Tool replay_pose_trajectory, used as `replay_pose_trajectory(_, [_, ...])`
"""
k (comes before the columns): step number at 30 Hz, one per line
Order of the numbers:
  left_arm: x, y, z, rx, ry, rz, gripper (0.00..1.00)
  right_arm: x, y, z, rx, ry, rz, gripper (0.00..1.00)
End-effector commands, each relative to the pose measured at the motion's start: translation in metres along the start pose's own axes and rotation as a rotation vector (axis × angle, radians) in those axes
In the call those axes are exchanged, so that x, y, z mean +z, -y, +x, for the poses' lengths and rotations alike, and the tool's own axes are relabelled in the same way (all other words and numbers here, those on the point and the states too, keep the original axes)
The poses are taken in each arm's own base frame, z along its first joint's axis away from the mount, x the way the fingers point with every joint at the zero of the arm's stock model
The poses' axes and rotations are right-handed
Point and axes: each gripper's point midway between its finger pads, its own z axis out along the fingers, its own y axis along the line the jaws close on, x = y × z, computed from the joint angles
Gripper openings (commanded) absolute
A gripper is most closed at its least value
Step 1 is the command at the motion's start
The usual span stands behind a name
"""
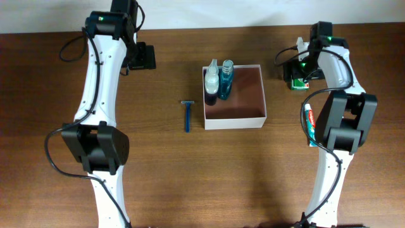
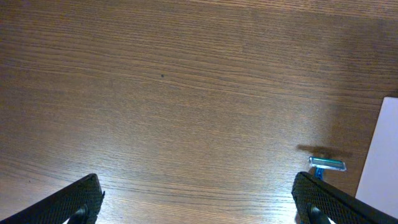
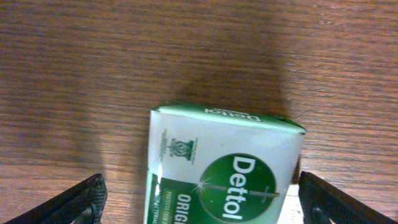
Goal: Pack container
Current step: 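Lower the right gripper and close it on the Dettol soap bar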
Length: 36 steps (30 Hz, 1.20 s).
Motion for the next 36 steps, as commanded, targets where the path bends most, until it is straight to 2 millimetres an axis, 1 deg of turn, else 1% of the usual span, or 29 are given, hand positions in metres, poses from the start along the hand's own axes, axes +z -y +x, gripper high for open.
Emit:
replay_pose_trajectory(1, [0.0021,-0.0014,0.0019,-0.013,-0.012,0.003,0.99,0.0093,0.0044,0.0075,0.005,-0.031,0.033,0.94])
replay_pose_trajectory(12, [0.0021,-0.0014,0.0019,-0.013,-0.011,0.003,0.99,0.0107,0.0034,0.0089,0.004,-0.037,0.03,0.94])
replay_pose_trajectory(19, [0.0021,-0.0014,0.0018,-0.013,-0.011,0.003,0.99,0.0168,0.0023,0.0126,0.005,-0.051,0.024,0.94])
replay_pose_trajectory(20, [0.0021,-0.0014,0.0019,-0.013,-0.011,0.003,0.99,0.0175,0.0022,0.0132,0.006,-0.054,0.023,0.93])
replay_pose_trajectory(24, [0.0021,-0.0014,0.0018,-0.013,-0.011,0.003,0.99,0.0177,0.0024,0.013,0.006,-0.053,0.024,0.86])
replay_pose_trajectory(27, [0.0021,-0.0014,0.0018,-0.013,-0.011,0.003,1.0,0.0177,0.0024,0.013,0.006,-0.053,0.024,0.84])
replay_pose_trajectory(30, [0.0021,-0.0014,0.0018,-0.013,-0.011,0.003,0.99,0.0177,0.0026,0.0122,0.005,-0.05,0.025,0.79])
replay_pose_trajectory(33, [0.0021,-0.0014,0.0018,-0.013,-0.011,0.003,0.99,0.0177,0.0026,0.0122,0.005,-0.05,0.025,0.77])
replay_pose_trajectory(36, [0.0021,-0.0014,0.0019,-0.013,-0.011,0.003,0.99,0.0177,0.0026,0.0123,0.005,-0.05,0.025,0.73])
